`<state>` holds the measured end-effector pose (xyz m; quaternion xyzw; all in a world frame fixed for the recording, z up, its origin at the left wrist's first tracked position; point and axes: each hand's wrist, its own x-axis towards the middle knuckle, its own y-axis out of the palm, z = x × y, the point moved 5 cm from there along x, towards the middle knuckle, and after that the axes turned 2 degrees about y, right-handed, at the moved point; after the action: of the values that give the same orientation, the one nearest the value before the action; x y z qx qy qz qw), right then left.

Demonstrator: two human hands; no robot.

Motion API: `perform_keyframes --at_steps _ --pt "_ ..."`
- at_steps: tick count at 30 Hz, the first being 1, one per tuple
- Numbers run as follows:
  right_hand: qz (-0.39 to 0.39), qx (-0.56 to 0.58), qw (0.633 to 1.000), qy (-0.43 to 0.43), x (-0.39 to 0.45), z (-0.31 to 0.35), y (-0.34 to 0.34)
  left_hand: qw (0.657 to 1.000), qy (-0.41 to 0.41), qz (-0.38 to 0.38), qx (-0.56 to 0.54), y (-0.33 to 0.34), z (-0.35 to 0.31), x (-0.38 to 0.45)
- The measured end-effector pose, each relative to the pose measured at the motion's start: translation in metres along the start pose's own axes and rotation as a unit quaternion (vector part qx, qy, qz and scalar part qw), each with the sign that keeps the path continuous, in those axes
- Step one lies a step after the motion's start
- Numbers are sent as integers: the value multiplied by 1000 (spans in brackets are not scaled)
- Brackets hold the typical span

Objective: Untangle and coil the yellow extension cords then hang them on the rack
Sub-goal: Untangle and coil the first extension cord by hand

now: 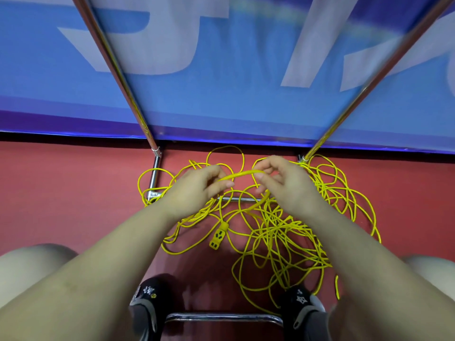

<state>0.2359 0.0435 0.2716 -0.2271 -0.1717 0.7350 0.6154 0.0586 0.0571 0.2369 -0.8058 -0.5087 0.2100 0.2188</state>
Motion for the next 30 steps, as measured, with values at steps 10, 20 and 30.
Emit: perform_keyframes --at_steps 10,20,30 --pt "-255 -23 962 94 2 -30 -78 997 -73 26 14 -2 30 0" --pt "95 7 994 50 -3 -12 15 996 28 7 -82 10 -15 7" --pt "-168 49 984 21 8 -6 -43 994 -92 60 0 0 32 -4"
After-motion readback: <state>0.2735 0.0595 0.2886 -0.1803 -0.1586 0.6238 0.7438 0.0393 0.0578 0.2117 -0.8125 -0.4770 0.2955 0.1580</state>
